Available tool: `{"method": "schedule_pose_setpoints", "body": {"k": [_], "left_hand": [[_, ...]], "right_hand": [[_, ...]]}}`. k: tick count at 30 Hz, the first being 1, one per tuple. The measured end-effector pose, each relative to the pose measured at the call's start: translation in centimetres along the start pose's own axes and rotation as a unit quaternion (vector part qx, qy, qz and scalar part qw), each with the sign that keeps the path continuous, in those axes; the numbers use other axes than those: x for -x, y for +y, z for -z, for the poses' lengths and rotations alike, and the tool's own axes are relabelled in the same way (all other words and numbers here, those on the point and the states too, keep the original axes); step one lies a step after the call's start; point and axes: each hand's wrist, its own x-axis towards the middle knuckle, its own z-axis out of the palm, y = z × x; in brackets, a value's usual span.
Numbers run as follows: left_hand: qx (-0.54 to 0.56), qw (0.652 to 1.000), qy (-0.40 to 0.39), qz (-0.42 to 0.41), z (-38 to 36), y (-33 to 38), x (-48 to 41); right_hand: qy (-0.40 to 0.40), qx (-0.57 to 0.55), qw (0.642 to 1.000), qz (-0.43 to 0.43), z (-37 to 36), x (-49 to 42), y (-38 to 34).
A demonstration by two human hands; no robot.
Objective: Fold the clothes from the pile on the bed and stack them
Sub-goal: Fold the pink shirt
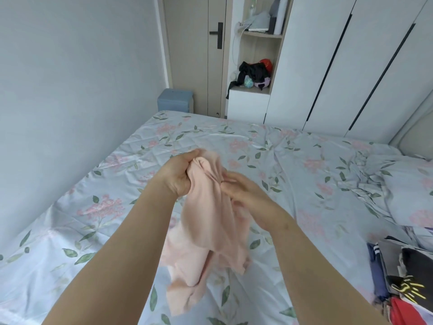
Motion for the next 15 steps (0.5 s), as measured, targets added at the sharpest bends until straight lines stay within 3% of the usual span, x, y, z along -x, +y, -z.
{"method": "schedule_pose_setpoints", "body": {"k": [2,4,6,10,13,15], "left_hand": [[0.006,1.0,-0.006,-0.006,-1.0,0.1,0.2],[0.047,0.998,-0.025,-0.014,-1.2,0.0,0.1],[0.022,0.998,-0.008,-0.058,-0.6,-0.2,-0.6],[-0.158,0.982,0.022,-0.104,0.9,-2.6,-1.5],[-0.265,0.956,-0.078,-0.094,1.3,-5.3,-1.1],[-0.311,0.939,-0.106,-0.106,1.2,-6.8,-1.2]], "right_hand": [[-0.037,0.064,0.997,-0.019,-0.9,-0.4,0.5],[0.038,0.1,0.994,-0.012,-1.2,-1.1,0.7],[0.129,0.064,0.99,-0.011,-0.6,-2.0,1.0],[0.217,-0.223,0.948,-0.066,1.0,-3.3,1.0],[0.264,-0.435,0.856,-0.09,1.3,-3.7,-0.8],[0.285,-0.511,0.805,-0.102,1.5,-3.7,-1.9]]}}
